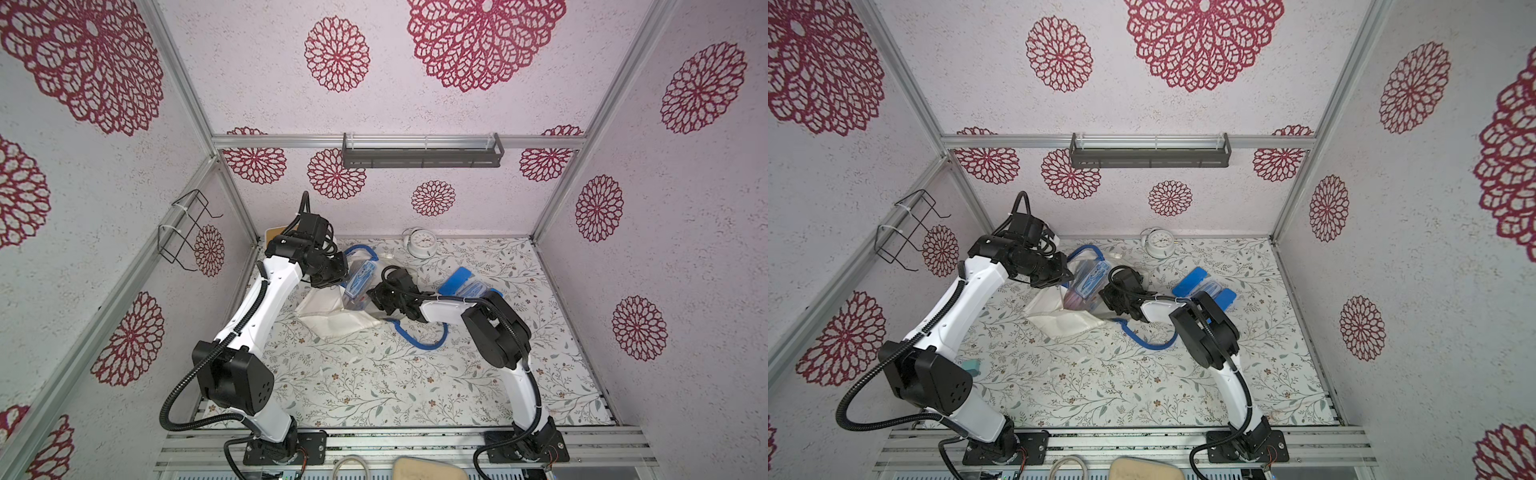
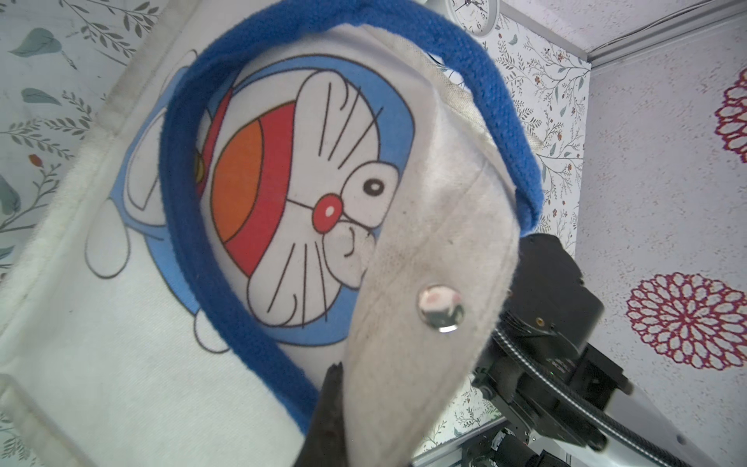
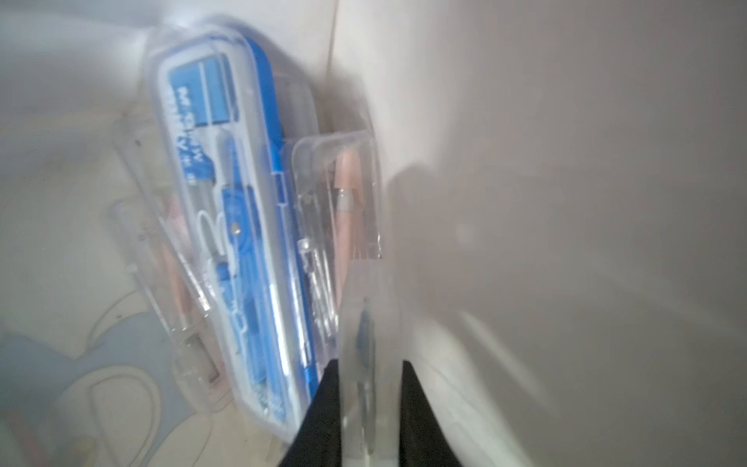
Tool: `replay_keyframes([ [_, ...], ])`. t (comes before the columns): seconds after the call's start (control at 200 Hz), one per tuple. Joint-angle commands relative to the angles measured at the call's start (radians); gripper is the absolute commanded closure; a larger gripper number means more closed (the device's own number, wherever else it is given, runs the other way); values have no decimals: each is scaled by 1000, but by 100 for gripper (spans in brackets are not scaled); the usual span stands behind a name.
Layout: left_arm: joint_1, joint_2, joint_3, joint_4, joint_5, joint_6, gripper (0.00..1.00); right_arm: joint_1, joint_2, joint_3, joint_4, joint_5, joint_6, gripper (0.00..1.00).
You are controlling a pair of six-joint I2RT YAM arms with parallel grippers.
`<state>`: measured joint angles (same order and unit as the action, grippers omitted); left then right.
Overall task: Take out the compass set from the canvas bag
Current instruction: Pick up the compass set from the canvas bag.
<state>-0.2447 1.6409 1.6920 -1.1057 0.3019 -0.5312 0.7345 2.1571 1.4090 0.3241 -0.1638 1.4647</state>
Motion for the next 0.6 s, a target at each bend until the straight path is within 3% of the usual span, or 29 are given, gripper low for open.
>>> replay_keyframes([
  [0.0,14,-47,-7,-3,14,4,100,-3,-139,-29,94,20,-23,86],
  [0.595,28,-67,-20,6,3,2,100,-77,-484,-214,-65,56,-187,86],
])
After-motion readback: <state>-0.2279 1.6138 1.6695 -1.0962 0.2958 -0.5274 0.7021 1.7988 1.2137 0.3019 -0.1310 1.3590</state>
